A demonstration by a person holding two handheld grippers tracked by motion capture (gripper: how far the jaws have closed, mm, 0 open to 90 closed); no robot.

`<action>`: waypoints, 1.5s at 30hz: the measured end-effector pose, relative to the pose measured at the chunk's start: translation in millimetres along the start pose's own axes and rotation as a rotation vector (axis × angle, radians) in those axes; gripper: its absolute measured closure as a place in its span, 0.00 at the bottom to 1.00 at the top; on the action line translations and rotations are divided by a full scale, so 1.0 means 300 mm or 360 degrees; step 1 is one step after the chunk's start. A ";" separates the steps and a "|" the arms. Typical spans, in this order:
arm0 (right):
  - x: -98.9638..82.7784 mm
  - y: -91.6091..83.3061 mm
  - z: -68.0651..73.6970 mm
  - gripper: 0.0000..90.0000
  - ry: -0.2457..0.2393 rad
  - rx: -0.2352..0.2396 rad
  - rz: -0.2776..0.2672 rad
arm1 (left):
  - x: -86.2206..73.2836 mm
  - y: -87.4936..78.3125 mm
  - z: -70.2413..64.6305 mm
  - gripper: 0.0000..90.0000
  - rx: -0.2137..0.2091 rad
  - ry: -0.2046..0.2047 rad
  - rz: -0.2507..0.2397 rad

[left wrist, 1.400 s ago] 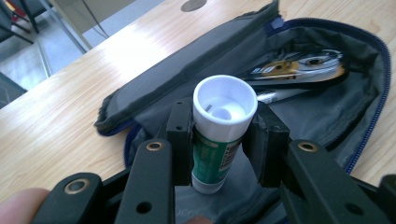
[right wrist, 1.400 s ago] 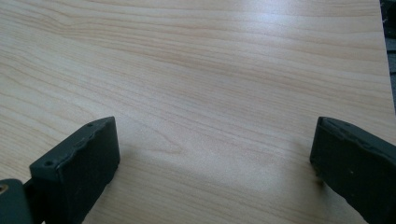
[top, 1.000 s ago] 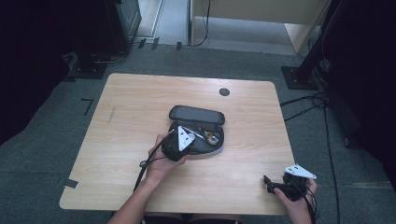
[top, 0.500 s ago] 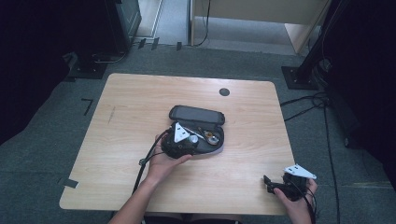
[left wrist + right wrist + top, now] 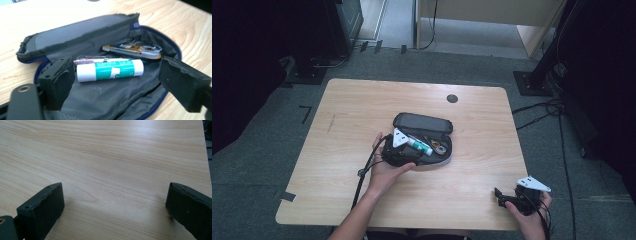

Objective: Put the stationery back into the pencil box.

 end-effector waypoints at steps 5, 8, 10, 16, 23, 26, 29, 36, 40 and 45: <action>0.000 0.000 0.001 0.01 0.0000 0.0001 0.0001 | 0.013 -0.048 0.012 0.07 -0.0074 -0.0046 -0.0032; 0.000 0.001 0.001 0.01 -0.0001 0.0001 0.0001 | 0.015 -0.079 0.023 0.00 -0.0120 -0.0061 -0.0042; 0.000 0.002 0.001 0.00 0.0002 0.0000 0.0006 | 0.014 -0.096 0.032 0.00 -0.0124 -0.0065 -0.0049; 0.003 0.006 0.002 0.00 -0.0015 0.0008 0.0008 | 0.005 -0.146 0.070 0.00 -0.0089 -0.0078 -0.0066; 0.004 0.006 0.004 0.00 -0.0001 0.0003 0.0011 | -0.019 -0.186 0.122 0.00 -0.0049 -0.0089 -0.0059; 0.004 0.006 0.004 0.00 -0.0004 0.0003 0.0011 | -0.028 -0.204 0.142 0.00 -0.0030 -0.0104 -0.0070; 0.004 0.006 0.004 0.00 0.0000 0.0003 0.0011 | -0.039 -0.223 0.159 0.00 -0.0020 -0.0112 -0.0075; 0.004 0.006 0.004 0.00 0.0000 0.0003 0.0011 | -0.071 -0.257 0.199 0.00 0.0021 -0.0128 -0.0084; 0.004 0.006 0.004 0.00 0.0000 0.0003 0.0014 | -0.091 -0.277 0.219 0.00 0.0036 -0.0140 -0.0087; 0.004 0.006 0.004 0.00 0.0001 0.0002 0.0014 | -0.122 -0.308 0.259 0.00 0.0069 -0.0169 -0.0095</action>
Point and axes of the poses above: each handheld gripper's, and its own axes: y roughly forward along the jaws, x roughly out of its top, z roughly to its left, the point moved 8 cm from there along y, roughly forward along the jaws, and after that the axes turned 15 degrees about -y, right-handed, at the moved point
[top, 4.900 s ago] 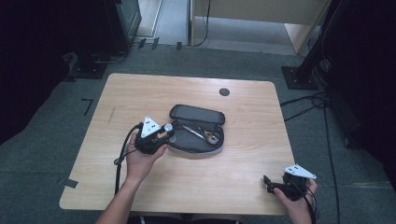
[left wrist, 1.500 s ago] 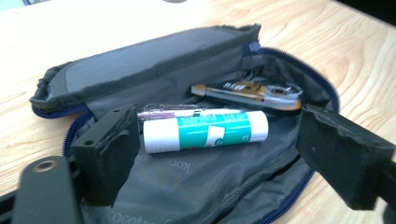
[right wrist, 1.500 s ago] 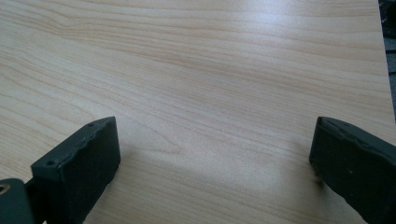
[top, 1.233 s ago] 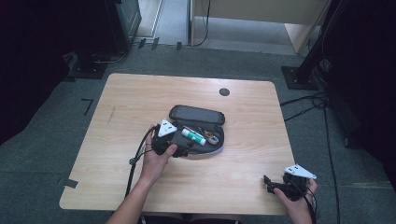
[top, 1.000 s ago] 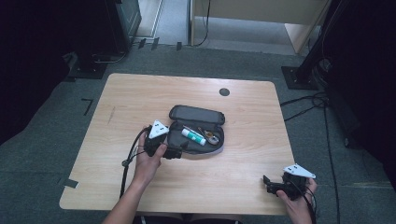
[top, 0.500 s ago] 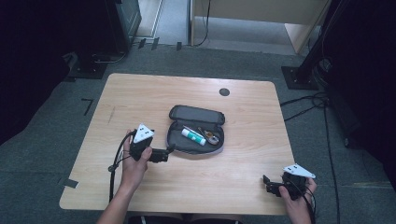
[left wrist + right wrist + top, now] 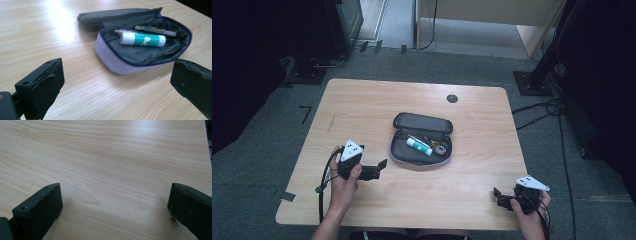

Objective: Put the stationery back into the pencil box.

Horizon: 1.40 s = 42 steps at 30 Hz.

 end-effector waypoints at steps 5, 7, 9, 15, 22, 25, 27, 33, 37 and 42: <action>0.000 0.000 0.000 0.00 0.0000 0.0000 0.0000 | -0.022 -0.034 0.047 0.00 0.0030 -0.0032 -0.0009; 0.000 0.000 0.000 0.00 0.0000 0.0000 0.0000 | -0.031 -0.048 0.065 0.00 0.0046 -0.0040 -0.0009; 0.000 0.000 0.000 0.00 0.0000 0.0000 0.0000 | -0.042 -0.063 0.084 0.00 0.0064 -0.0054 -0.0009; 0.000 0.000 0.000 0.00 0.0001 0.0000 0.0000 | -0.077 -0.103 0.145 0.00 0.0109 -0.0092 -0.0018; 0.000 0.000 0.000 0.00 0.0000 0.0000 -0.0001 | -0.110 -0.146 0.200 0.00 0.0168 -0.0104 -0.0010; 0.000 0.000 0.000 0.00 0.0000 0.0000 0.0000 | -0.120 -0.164 0.228 0.00 0.0194 -0.0119 -0.0011; 0.000 0.000 0.000 0.00 0.0000 0.0000 -0.0001 | -0.129 -0.173 0.245 0.00 0.0206 -0.0131 -0.0010; 0.000 0.000 0.000 0.00 0.0001 0.0000 0.0000 | -0.172 -0.201 0.298 0.00 0.0257 -0.0154 0.0018; 0.000 0.000 0.000 0.00 0.0001 0.0000 0.0000 | -0.190 -0.226 0.335 0.00 0.0305 -0.0176 0.0012; 0.000 0.000 0.000 0.00 0.0000 0.0000 -0.0001 | -0.204 -0.259 0.384 0.00 0.0402 -0.0202 -0.0018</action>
Point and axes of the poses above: each handheld gripper's, and its own axes: y roughly forward along the jaws, x roughly out of its top, z roughly to its left, the point moved 8 cm from there along y, roughly forward along the jaws, and after that the axes turned 15 degrees about -y, right-handed, at the moved point
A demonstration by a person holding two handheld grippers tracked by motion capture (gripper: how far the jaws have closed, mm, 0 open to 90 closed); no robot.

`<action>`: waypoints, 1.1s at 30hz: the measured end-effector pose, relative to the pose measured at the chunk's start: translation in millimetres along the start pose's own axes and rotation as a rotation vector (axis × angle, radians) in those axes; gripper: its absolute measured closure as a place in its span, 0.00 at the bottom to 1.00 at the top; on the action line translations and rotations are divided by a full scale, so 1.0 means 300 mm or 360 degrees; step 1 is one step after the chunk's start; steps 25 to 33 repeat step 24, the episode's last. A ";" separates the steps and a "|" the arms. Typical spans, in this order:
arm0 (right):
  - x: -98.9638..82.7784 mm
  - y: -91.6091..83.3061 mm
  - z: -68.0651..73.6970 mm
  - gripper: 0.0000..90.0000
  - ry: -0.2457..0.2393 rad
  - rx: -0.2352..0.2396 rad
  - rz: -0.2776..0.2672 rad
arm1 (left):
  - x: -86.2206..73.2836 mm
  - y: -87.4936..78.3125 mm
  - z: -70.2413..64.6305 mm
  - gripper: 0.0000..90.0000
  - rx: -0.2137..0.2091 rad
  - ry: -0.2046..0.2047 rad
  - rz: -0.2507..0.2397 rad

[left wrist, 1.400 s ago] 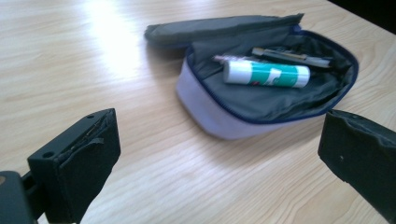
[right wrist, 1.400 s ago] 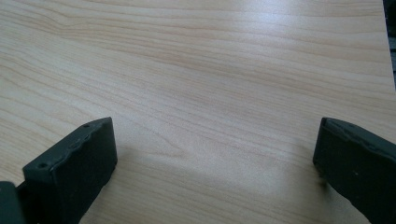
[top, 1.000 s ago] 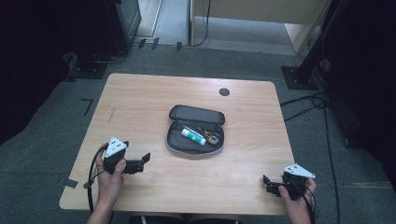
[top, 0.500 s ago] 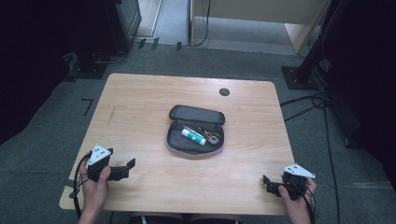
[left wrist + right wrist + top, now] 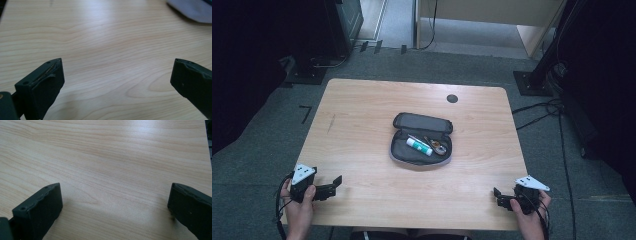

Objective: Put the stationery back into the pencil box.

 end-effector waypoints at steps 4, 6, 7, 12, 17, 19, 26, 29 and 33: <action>0.000 0.000 0.000 0.00 -0.0001 0.0000 0.0000 | -0.006 -0.013 0.059 0.00 0.0072 -0.0047 -0.0001; 0.000 0.000 0.000 0.00 -0.0001 0.0001 0.0000 | -0.014 -0.015 0.076 0.00 0.0089 -0.0051 0.0019; 0.000 0.000 0.000 0.00 0.0000 0.0001 0.0001 | -0.020 -0.012 0.082 0.00 0.0092 -0.0041 0.0037; 0.000 0.000 0.000 0.00 -0.0002 0.0001 0.0000 | -0.033 -0.004 0.083 0.00 0.0129 0.0025 0.0085; 0.003 0.003 0.000 0.00 0.0015 -0.0007 0.0005 | -0.048 0.010 0.069 0.00 0.0185 0.0068 0.0149; 0.006 0.006 -0.001 0.00 0.0016 -0.0010 0.0003 | -0.055 0.018 0.070 0.00 0.0222 0.0087 0.0200; 0.006 0.007 -0.001 0.00 0.0015 -0.0011 0.0003 | -0.056 0.023 0.070 0.00 0.0224 0.0083 0.0215; 0.006 0.007 -0.001 0.00 0.0015 -0.0011 0.0003 | -0.056 0.023 0.070 0.00 0.0224 0.0083 0.0215; 0.006 0.007 -0.001 0.00 0.0015 -0.0011 0.0003 | -0.056 0.023 0.070 0.00 0.0224 0.0083 0.0215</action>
Point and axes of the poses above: each handheld gripper's, and its own axes: y roughly forward along the jaws, x roughly out of its top, z roughly to its left, the point moved 8 cm from there along y, roughly forward along the jaws, and after that the axes turned 15 degrees about -y, right-handed, at the moved point
